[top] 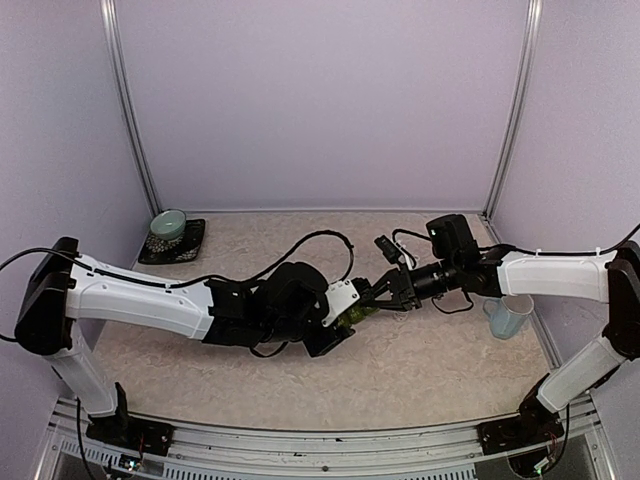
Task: Sort the pills into containers
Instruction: Pass from the left arm to the right, then open the lid of the pill container.
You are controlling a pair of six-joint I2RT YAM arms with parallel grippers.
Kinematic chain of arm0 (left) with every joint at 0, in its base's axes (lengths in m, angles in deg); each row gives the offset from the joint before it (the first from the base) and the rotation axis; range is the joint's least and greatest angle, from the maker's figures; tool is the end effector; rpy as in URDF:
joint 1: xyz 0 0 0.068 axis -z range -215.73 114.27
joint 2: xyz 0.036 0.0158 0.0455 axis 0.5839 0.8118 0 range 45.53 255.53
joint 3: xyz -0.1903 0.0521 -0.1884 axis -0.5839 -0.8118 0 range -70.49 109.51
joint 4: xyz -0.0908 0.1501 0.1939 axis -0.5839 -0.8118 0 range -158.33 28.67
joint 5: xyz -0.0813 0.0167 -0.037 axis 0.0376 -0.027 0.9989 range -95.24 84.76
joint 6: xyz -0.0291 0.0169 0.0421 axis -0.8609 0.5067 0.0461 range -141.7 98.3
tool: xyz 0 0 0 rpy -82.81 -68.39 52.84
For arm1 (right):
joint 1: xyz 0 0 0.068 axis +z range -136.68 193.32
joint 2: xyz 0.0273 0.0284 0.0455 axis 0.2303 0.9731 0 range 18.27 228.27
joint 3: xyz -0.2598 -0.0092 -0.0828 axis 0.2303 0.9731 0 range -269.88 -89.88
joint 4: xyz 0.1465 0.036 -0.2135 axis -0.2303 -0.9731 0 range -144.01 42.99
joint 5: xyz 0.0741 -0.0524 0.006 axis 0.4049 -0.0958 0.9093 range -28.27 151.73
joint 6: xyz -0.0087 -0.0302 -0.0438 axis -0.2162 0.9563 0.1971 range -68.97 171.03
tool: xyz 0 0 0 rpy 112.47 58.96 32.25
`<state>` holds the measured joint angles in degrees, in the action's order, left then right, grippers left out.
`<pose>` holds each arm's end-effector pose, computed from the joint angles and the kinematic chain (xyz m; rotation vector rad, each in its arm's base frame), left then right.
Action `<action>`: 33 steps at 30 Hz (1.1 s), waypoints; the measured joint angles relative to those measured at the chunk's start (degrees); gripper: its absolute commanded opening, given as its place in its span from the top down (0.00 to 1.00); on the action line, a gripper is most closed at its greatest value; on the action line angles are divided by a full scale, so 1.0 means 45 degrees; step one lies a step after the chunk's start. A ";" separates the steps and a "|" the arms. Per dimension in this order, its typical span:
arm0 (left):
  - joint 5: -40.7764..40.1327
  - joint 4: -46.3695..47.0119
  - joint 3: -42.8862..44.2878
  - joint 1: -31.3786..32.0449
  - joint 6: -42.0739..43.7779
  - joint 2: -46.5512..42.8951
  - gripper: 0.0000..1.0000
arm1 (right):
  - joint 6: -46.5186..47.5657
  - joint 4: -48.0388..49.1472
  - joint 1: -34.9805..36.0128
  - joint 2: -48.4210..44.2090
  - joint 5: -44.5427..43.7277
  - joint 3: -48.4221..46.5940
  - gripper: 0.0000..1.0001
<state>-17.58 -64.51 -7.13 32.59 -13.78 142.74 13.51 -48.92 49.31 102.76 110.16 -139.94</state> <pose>0.1462 -0.3473 0.2232 1.2756 1.8193 -0.3489 0.2347 0.2034 0.2295 -0.5120 2.3977 1.5849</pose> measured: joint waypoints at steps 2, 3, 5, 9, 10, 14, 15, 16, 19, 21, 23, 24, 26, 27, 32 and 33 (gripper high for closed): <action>-0.0034 -0.0005 0.0107 0.0000 0.0000 0.0015 0.45 | 0.0015 -0.0039 0.0000 0.0000 -0.0073 0.0000 0.77; -0.0039 -0.0005 0.0204 0.0000 0.0005 0.0044 0.45 | 0.0024 -0.0068 0.0000 0.0000 -0.0117 0.0000 0.77; -0.0039 -0.0019 0.0359 0.0000 0.0005 0.0087 0.45 | 0.0039 -0.0136 0.0000 0.0000 -0.0189 0.0000 0.77; -0.0039 -0.0092 0.0748 0.0000 0.0010 0.0287 0.44 | 0.0078 -0.0282 0.0000 0.0000 -0.0253 0.0000 0.77; -0.0039 -0.0112 0.0797 0.0000 0.0010 0.0330 0.43 | 0.0083 -0.0291 0.0000 0.0000 -0.0262 0.0000 0.77; -0.0044 -0.0427 0.0816 0.0005 0.0034 0.0369 0.35 | 0.0126 -0.0364 0.0000 0.0000 -0.0296 -0.0005 0.77; -0.0044 -0.0505 0.0816 0.0005 0.0034 0.0369 0.34 | 0.0141 -0.0374 0.0000 0.0000 -0.0301 -0.0005 0.77; -0.0044 -0.0573 0.0816 0.0005 0.0029 0.0369 0.34 | 0.0155 -0.0379 0.0000 0.0000 -0.0301 -0.0010 0.76; -0.0117 -0.0777 0.0816 0.0005 0.0024 0.0369 0.34 | 0.0223 -0.0466 0.0000 0.0000 -0.0345 -0.0053 0.76; -0.0219 -0.0928 0.0816 0.0005 0.0024 0.0369 0.35 | 0.0248 -0.0563 0.0000 0.0000 -0.0374 -0.0155 0.76; -0.0398 -0.1122 0.0845 0.0005 0.0019 0.0408 0.35 | 0.0291 -0.0583 0.0000 0.0000 -0.0393 -0.0257 0.76; -0.0481 -0.1224 0.0899 0.0005 0.0019 0.0452 0.35 | 0.0316 -0.0607 0.0000 0.0000 -0.0398 -0.0306 0.76; -0.0661 -0.1345 0.1035 0.0005 0.0019 0.0573 0.35 | 0.0340 -0.0636 0.0000 0.0000 -0.0403 -0.0374 0.76; -0.0743 -0.1399 0.1083 0.0005 0.0019 0.0627 0.35 | 0.0355 -0.0656 0.0000 0.0000 -0.0403 -0.0398 0.76; -0.1093 -0.1491 0.1243 0.0005 0.0049 0.0772 0.37 | 0.0398 -0.0719 0.0000 0.0000 -0.0437 -0.0427 0.76; -0.1132 -0.1496 0.1243 0.0005 0.0058 0.0772 0.38 | 0.0413 -0.0753 0.0000 0.0005 -0.0442 -0.0427 0.76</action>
<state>-22.68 -71.24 -1.54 32.61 -13.52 146.21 15.37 -52.31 49.31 102.78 108.17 -141.86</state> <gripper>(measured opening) 0.635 0.236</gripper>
